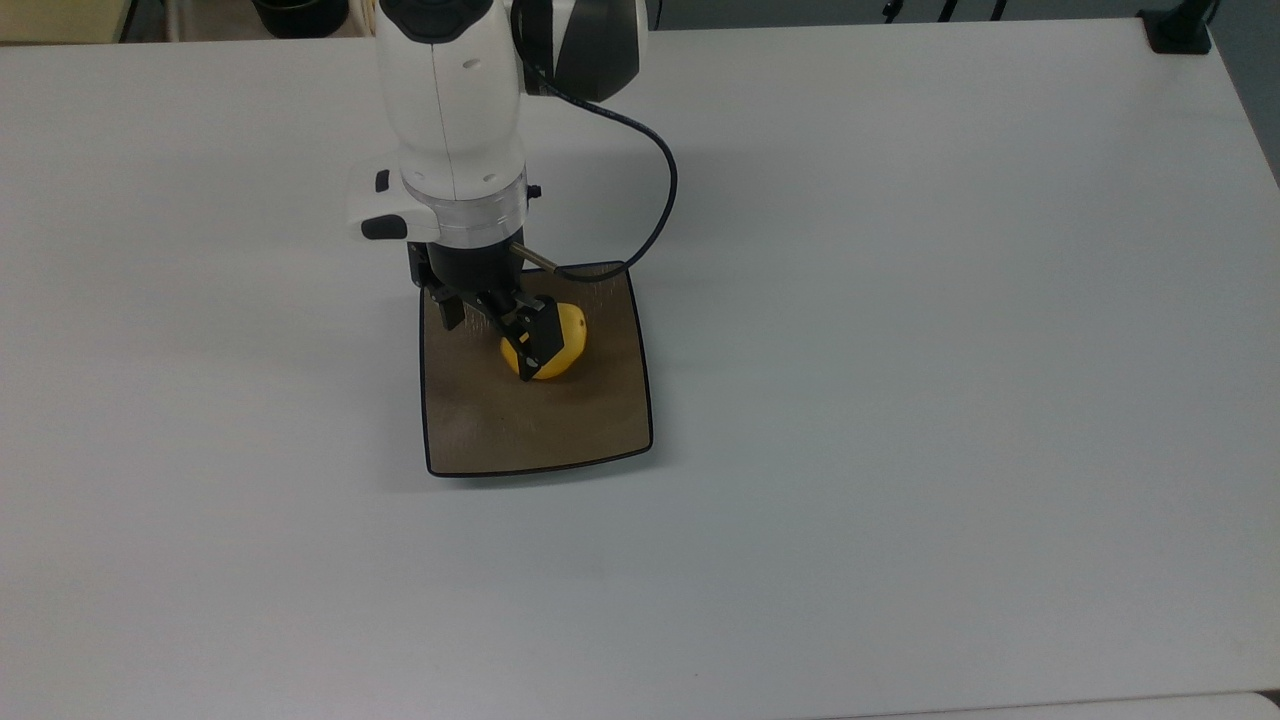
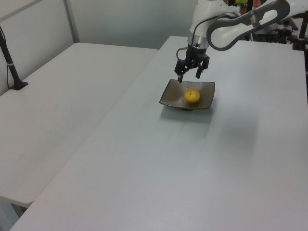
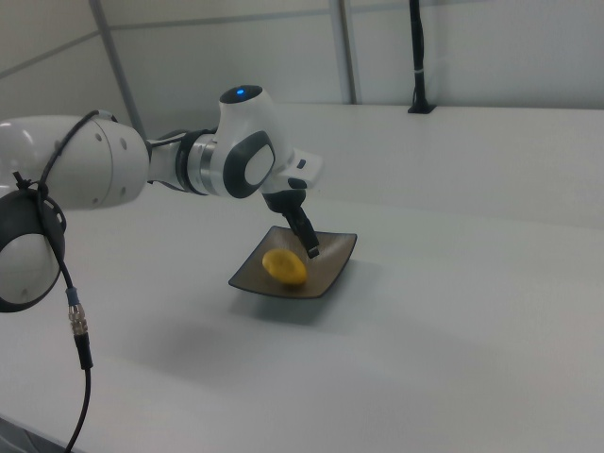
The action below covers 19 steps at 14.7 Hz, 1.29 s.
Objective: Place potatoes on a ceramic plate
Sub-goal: 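Carry the potato over the brown plate and lower it onto it, then open the gripper and raise it away from the plate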
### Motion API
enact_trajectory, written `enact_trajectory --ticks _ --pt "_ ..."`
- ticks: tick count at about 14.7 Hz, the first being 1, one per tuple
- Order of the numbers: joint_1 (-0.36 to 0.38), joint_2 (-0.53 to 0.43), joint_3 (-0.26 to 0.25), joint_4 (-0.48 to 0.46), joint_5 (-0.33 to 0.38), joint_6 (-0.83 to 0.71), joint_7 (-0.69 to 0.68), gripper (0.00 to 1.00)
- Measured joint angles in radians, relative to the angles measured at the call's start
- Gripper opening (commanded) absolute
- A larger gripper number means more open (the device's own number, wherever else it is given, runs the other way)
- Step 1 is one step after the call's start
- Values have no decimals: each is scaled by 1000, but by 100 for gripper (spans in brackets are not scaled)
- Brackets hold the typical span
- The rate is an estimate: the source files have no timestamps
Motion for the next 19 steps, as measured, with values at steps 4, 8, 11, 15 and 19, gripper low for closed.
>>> enact_trajectory --ticks 4,8,11,15,19 --pt "18 -77 1 3 -3 -214 -214 100" --pt "37 -169 2 -7 -3 -397 -425 100" --pt "60 -267 -15 -79 -2 -439 -573 100" --pt "120 -395 -77 -179 40 -439 -623 100" --pt "126 -442 -101 -207 94 -439 -625 100"
